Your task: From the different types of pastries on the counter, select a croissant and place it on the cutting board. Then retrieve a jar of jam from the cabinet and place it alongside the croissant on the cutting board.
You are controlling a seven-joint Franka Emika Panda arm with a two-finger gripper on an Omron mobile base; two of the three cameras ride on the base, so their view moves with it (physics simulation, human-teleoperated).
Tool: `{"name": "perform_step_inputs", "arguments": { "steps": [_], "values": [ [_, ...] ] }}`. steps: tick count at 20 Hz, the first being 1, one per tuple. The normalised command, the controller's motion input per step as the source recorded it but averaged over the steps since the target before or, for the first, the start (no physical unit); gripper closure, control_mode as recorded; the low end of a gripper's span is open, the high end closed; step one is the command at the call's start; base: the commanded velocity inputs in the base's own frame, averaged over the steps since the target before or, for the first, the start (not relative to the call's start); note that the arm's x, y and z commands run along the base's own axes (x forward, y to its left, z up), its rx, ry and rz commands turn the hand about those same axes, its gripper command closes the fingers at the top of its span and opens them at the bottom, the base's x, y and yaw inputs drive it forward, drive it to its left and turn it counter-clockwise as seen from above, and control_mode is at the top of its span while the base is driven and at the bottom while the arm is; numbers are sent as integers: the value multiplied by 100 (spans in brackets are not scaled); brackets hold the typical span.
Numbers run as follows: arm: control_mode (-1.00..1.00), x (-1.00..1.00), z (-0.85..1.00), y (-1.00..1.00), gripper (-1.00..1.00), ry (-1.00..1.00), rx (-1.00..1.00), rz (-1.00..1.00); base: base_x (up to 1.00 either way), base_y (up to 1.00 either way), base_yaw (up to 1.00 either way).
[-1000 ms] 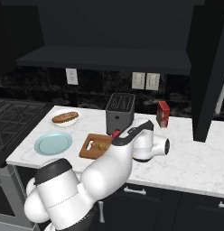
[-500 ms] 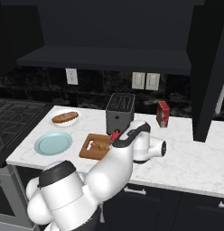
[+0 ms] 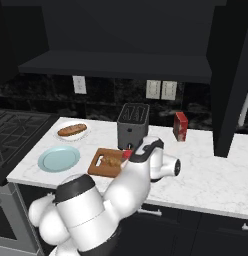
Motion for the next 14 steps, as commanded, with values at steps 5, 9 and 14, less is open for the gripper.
{"name": "perform_step_inputs", "arguments": {
  "steps": [5,9,14],
  "values": [
    [-100,27,-38,-19,100,0,0,3,0,0,0],
    [-100,29,-25,-39,100,-1,0,4,0,0,0],
    [-100,37,-23,-13,100,0,2,3,0,0,0]
  ]
}}
